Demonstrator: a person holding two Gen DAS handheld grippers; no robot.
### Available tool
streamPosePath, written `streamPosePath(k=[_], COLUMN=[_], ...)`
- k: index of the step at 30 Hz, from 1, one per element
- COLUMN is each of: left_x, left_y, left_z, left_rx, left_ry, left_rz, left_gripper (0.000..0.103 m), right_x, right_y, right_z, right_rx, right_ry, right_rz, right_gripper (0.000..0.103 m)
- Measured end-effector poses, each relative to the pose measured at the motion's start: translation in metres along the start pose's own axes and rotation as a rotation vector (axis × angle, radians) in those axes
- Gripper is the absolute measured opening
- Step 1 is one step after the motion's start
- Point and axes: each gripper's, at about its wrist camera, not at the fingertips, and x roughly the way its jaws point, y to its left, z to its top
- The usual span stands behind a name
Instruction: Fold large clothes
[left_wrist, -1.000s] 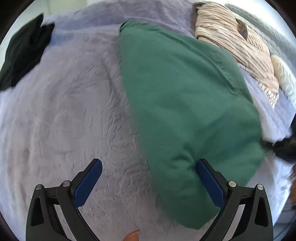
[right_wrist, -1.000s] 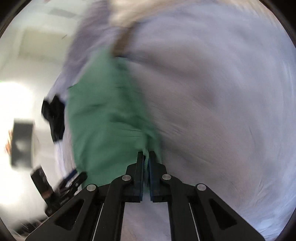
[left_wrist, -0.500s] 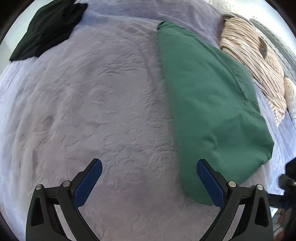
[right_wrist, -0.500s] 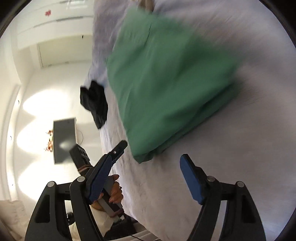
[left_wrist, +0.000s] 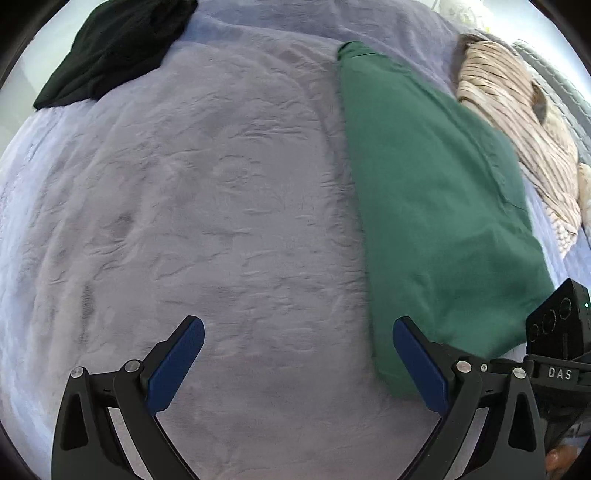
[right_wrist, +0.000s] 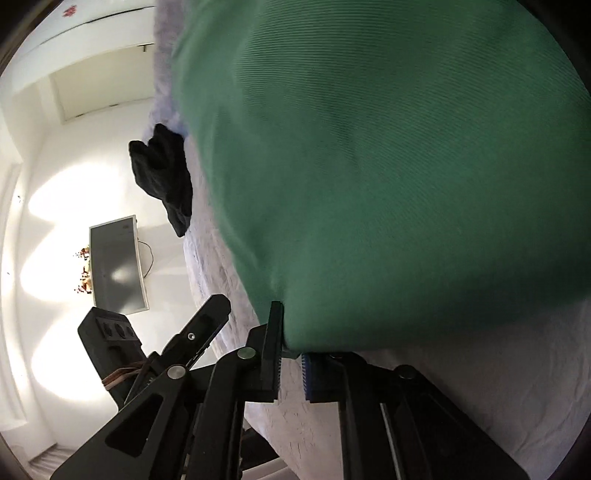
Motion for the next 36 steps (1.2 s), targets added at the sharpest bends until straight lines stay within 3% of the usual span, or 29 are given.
streamPosePath(k=[1, 5, 9, 12, 15, 19, 25, 30, 36], left_x=[-0.003, -0.005, 0.006, 0.025, 0.029, 0.028, 0.024, 0.025, 0.024], left_y=[-0.005, -0.022, -0.039, -0.049, -0.046, -0.049, -0.056, -0.056, -0.055], left_z=[0.0, 0.004, 0.007, 0.003, 0.001, 0.0, 0.001, 0.0, -0.001], left_rx=[0.011, 0.032, 0.05, 0.088, 0.058, 0.068, 0.08, 0.055, 0.049], left_ry=[-0.012, -0.034, -0.022, 0.024, 0.033, 0.041, 0.052, 0.051, 0.05], left_rz=[-0.005, -0.038, -0.051, 0.002, -0.023, -0.009, 0.036, 0.038, 0.038], left_gripper=[0.102, 0.102, 0.102, 0.102, 0.102, 0.102, 0.102, 0.102, 0.102], right_x=[-0.002, -0.037, -0.096, -0.123, -0.125, -0.139, -0.156, -0.178, -0.177], right_y=[0.004, 0.037, 0.061, 0.049, 0.007, -0.027, -0.033, -0.049, -0.04], right_z=[-0.001, -0.007, 0.002, 0.026, 0.046, 0.044, 0.031, 0.017, 0.007], right_rx=[-0.009, -0.177, -0.323, -0.322, -0.218, -0.102, -0.093, -0.051, -0.042], right_ry=[0.014, 0.027, -0.148, -0.253, -0.238, -0.256, -0.232, -0.206, -0.2], right_rz=[-0.007, -0.083, -0.23, -0.396, -0.522, -0.387, -0.376, -0.31, -0.313], right_gripper=[0.021, 0.023, 0.023, 0.023, 0.004, 0.0, 0.0, 0.003, 0.004])
